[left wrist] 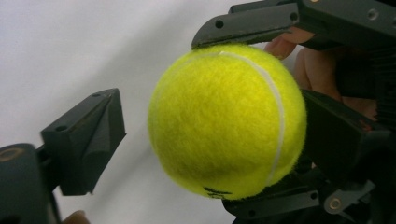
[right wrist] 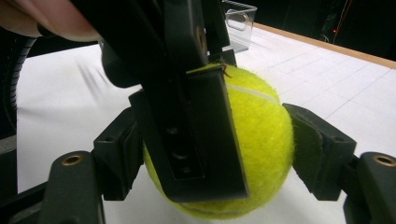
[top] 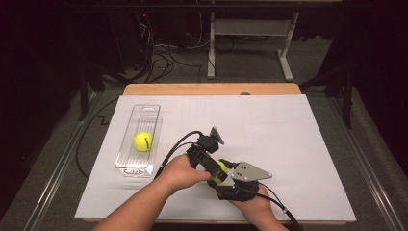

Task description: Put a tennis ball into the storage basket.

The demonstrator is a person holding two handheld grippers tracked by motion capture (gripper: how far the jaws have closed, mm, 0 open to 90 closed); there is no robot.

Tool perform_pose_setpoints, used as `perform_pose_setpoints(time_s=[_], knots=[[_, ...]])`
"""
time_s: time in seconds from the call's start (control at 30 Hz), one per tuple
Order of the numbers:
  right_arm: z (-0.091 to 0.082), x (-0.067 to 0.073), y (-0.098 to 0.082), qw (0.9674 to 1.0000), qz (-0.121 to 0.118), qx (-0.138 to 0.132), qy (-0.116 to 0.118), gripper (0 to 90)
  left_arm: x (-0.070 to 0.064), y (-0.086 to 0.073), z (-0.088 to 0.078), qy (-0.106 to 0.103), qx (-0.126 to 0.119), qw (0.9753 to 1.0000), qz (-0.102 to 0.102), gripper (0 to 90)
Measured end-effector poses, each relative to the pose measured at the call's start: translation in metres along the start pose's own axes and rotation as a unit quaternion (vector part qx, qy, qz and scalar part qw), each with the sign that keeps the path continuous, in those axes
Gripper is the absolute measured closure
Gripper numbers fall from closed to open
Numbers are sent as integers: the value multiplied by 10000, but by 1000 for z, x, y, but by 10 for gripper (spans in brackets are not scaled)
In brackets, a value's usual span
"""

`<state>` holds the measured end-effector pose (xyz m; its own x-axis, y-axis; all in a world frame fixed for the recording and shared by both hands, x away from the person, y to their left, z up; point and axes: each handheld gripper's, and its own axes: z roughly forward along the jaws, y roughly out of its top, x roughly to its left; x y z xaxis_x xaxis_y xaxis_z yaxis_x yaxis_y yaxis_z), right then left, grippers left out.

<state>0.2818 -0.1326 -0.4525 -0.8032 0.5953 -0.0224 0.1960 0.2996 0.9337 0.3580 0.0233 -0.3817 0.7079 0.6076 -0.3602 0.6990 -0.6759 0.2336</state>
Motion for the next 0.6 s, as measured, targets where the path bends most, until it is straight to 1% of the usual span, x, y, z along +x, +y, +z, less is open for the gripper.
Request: perform_pose_setpoints(time_s=[0.27, 0.47, 0.6], knots=[[0, 0, 0, 10000, 5, -16, 8, 274, 0, 0, 1, -156, 37, 9999, -32, 216], [0, 0, 1, 10000, 23, -35, -4, 275, 0, 1, 3, -242, 50, 9997, -65, 251], [0, 0, 1, 10000, 19, -34, -2, 274, 1, 1, 2, -273, 86, 9996, -84, 258]])
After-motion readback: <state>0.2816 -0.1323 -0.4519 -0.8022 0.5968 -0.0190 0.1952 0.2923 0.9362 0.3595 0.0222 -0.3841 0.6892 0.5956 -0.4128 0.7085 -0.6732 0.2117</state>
